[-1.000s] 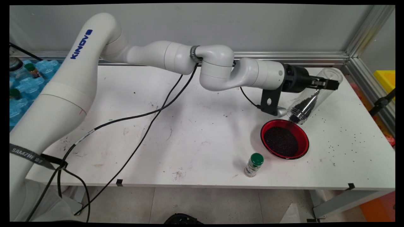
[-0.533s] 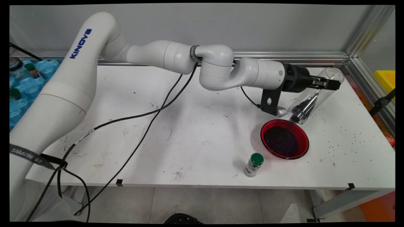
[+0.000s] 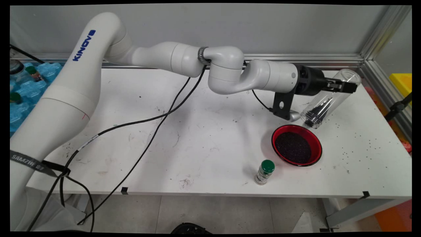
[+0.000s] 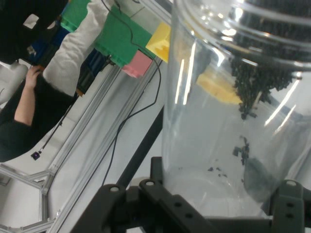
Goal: Pour the black seasoning powder in the red bowl
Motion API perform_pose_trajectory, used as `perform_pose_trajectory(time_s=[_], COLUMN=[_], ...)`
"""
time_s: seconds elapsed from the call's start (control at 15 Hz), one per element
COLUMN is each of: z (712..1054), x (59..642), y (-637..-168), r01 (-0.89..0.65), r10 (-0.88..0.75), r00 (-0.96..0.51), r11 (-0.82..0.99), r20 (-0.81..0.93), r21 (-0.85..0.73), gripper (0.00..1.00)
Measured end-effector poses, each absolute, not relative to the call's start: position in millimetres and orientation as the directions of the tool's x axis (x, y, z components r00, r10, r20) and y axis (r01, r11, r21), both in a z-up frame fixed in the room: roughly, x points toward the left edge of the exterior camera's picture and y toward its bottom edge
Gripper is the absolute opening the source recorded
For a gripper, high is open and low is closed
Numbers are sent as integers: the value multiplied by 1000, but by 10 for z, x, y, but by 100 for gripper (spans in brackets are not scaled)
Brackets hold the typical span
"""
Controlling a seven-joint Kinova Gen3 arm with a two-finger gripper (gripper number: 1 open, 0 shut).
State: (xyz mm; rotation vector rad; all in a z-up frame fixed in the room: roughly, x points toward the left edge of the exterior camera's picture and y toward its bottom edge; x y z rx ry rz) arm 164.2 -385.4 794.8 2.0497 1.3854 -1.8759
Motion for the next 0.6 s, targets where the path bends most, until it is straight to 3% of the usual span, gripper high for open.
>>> perform_pose_trajectory(time_s=[0.6], z=[7977], x=[1626], y=[-3867], r01=[604], r10=[554], r00=[-132], r11=[-613], r20=[-822], r21=[-510], gripper=[0])
